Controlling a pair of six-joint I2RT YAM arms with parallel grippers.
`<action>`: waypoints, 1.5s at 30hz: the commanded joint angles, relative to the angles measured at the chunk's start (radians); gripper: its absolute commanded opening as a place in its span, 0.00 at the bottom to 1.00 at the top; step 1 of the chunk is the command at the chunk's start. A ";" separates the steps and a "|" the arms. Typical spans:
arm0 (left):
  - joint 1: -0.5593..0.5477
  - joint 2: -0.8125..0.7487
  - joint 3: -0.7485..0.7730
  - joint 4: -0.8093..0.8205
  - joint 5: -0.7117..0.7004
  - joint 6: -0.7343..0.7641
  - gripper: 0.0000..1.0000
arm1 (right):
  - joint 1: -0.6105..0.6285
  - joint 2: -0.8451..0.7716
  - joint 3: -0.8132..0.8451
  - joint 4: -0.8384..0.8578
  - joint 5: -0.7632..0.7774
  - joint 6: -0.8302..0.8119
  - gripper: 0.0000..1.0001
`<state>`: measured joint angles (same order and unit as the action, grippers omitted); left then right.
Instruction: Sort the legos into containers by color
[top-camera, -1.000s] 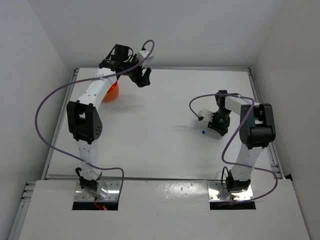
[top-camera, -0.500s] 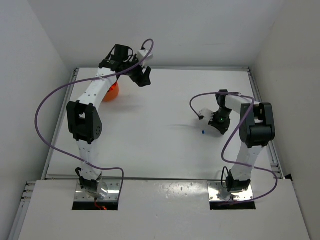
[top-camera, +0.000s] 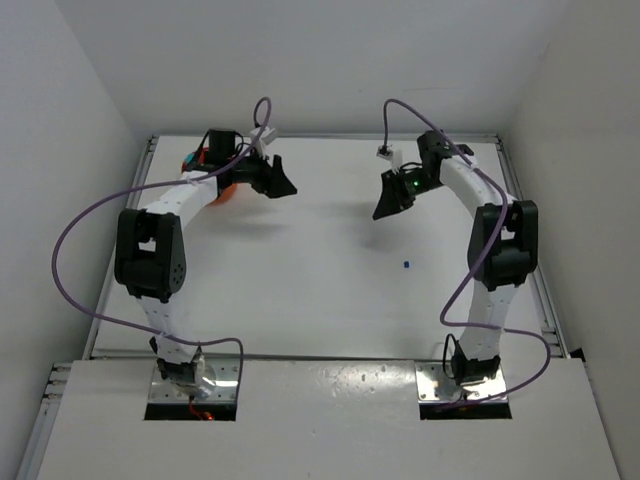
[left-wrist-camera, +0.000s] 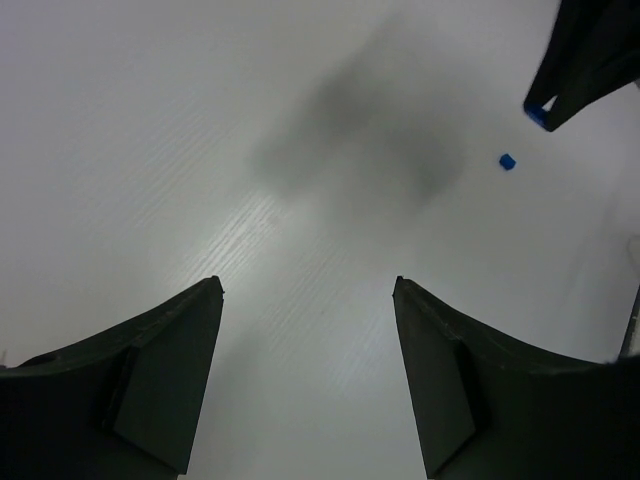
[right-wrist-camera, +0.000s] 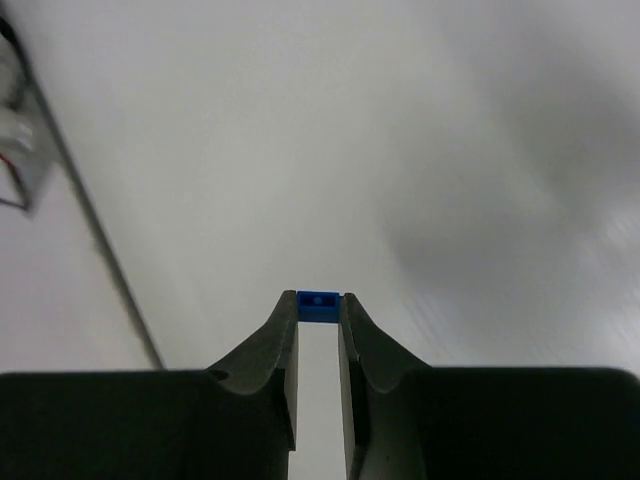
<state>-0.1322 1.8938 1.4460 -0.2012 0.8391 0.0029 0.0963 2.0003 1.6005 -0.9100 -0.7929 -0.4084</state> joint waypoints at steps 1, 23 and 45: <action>-0.066 -0.116 -0.039 0.123 0.071 0.034 0.75 | 0.023 -0.015 -0.010 0.190 -0.209 0.435 0.00; -0.313 -0.151 -0.113 0.241 -0.014 0.080 0.63 | 0.062 0.042 -0.240 1.309 -0.589 1.666 0.00; -0.349 -0.122 -0.093 0.304 -0.026 0.058 0.47 | 0.120 0.023 -0.246 1.318 -0.681 1.666 0.00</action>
<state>-0.4721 1.7699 1.3373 0.0460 0.7952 0.0483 0.2024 2.0842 1.3247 0.3656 -1.4292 1.2575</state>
